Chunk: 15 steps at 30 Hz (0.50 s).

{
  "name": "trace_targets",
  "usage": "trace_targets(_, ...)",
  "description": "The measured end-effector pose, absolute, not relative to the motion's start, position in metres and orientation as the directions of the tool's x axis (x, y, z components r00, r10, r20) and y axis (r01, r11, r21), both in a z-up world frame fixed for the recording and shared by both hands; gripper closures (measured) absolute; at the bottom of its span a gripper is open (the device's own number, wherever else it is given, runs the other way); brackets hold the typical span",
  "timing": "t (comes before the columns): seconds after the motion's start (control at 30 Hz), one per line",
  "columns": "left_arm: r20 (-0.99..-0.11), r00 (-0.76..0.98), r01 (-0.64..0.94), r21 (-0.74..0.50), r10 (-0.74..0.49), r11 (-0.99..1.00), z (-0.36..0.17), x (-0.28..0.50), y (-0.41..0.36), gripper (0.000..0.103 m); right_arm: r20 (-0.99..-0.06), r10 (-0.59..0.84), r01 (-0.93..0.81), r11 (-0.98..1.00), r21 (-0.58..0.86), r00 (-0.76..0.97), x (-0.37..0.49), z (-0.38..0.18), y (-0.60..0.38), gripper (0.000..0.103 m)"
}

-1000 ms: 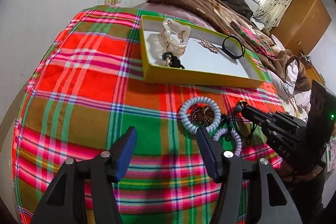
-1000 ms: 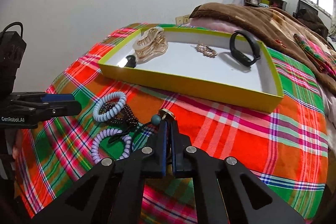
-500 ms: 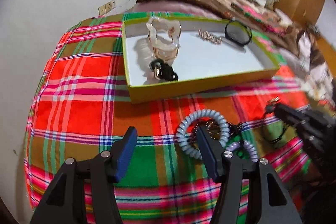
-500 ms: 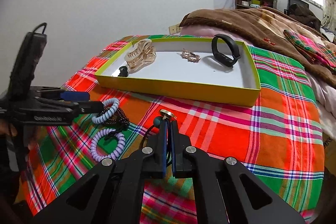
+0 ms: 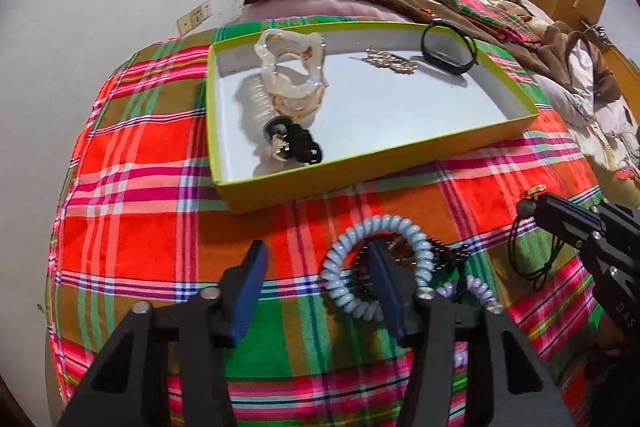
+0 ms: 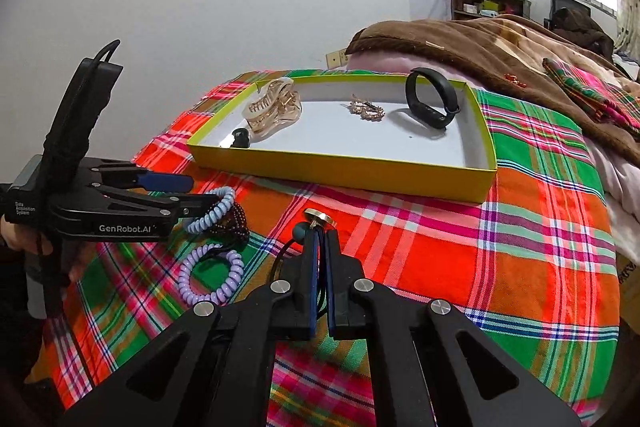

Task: Organize jewelry
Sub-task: 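Grasp the black cord tie with the right tool while the left tool grasps the blue coil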

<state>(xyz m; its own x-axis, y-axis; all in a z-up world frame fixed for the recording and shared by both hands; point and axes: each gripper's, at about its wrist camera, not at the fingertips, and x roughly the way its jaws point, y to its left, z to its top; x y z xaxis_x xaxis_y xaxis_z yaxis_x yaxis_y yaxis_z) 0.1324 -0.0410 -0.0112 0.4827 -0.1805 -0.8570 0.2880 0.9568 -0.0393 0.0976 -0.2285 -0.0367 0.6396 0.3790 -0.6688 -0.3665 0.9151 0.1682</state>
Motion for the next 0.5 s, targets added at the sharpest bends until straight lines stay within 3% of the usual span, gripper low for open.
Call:
trace_targets(0.2, -0.854, 0.479, 0.329, -0.042, -0.205, 0.943, -0.0106, 0.1305, -0.0499, 0.079, -0.670, 0.378, -0.367, 0.915, 0.167, 0.639, 0.0976, -0.0372, -0.2269, 0.100)
trace_targets(0.5, -0.851, 0.479, 0.325, -0.056, -0.216, 0.944, -0.0094, 0.1322, -0.0491, 0.093, -0.668, 0.379, -0.369, 0.915, 0.166, 0.640, 0.0968, -0.0369, -0.2270, 0.100)
